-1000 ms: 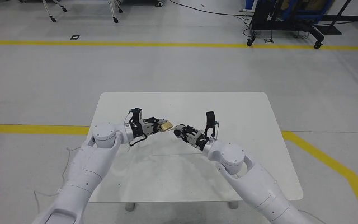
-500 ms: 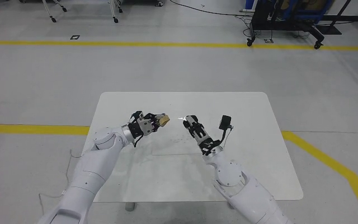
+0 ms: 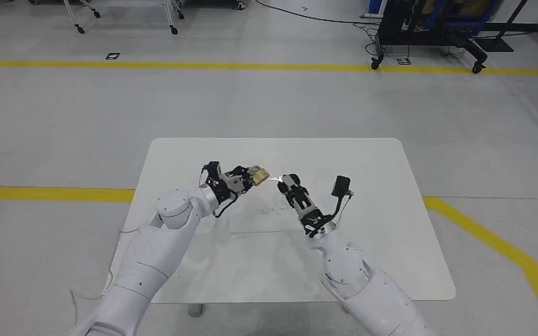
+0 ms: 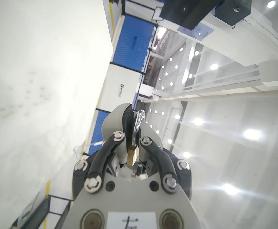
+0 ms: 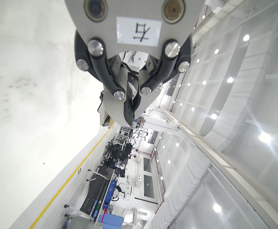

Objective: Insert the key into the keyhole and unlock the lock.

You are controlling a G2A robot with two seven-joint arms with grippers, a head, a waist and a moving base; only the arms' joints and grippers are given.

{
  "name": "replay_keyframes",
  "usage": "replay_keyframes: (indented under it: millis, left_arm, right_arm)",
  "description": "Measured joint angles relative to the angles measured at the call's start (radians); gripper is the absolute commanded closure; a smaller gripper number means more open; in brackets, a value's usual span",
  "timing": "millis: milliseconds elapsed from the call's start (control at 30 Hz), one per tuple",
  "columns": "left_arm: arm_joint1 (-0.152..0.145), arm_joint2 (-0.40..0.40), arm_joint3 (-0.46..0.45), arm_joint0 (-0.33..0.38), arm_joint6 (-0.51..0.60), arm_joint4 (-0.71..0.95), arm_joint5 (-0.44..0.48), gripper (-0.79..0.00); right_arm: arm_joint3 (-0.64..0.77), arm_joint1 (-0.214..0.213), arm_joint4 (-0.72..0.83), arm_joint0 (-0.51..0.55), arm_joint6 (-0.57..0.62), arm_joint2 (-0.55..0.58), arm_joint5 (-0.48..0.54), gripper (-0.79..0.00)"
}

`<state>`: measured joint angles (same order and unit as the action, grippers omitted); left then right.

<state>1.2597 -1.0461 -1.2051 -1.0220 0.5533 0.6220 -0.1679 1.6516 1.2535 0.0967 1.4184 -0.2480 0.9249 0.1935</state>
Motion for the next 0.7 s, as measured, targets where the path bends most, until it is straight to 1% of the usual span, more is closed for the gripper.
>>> replay_keyframes:
  millis: [67, 133, 200, 233, 367, 567, 633, 700]
  left_arm:
    - [0.008, 0.022, -0.04, 0.0, -0.099, -0.03, -0.018, 0.0]
    - [0.015, 0.05, -0.067, 0.007, -0.161, -0.059, -0.065, 0.0]
    - [0.016, 0.06, -0.073, 0.01, -0.157, -0.066, -0.098, 0.0]
    - [0.016, 0.059, -0.073, 0.011, -0.15, -0.066, -0.092, 0.0]
    - [0.016, 0.058, -0.072, 0.01, -0.148, -0.065, -0.081, 0.0]
    - [0.016, 0.054, -0.069, 0.005, -0.154, -0.059, -0.077, 0.0]
    - [0.02, 0.036, -0.053, -0.024, -0.183, -0.011, -0.034, 0.0]
    - [0.025, 0.028, -0.05, -0.037, -0.172, 0.058, -0.005, 0.0]
  right_arm:
    - [-0.004, 0.008, -0.023, 0.028, -0.097, 0.001, 0.031, 0.0]
    - [-0.003, 0.02, -0.042, 0.05, -0.216, -0.011, 0.014, 0.0]
    - [0.001, 0.03, -0.055, 0.056, -0.305, -0.024, -0.027, 0.0]
    - [0.002, 0.031, -0.059, 0.057, -0.341, -0.027, -0.042, 0.0]
    - [0.002, 0.031, -0.058, 0.056, -0.319, -0.026, -0.034, 0.0]
    - [0.002, 0.031, -0.058, 0.056, -0.319, -0.026, -0.034, 0.0]
    - [0.002, 0.031, -0.058, 0.055, -0.316, -0.027, -0.037, 0.0]
    - [0.0, 0.036, -0.065, 0.05, -0.309, -0.028, -0.054, 0.0]
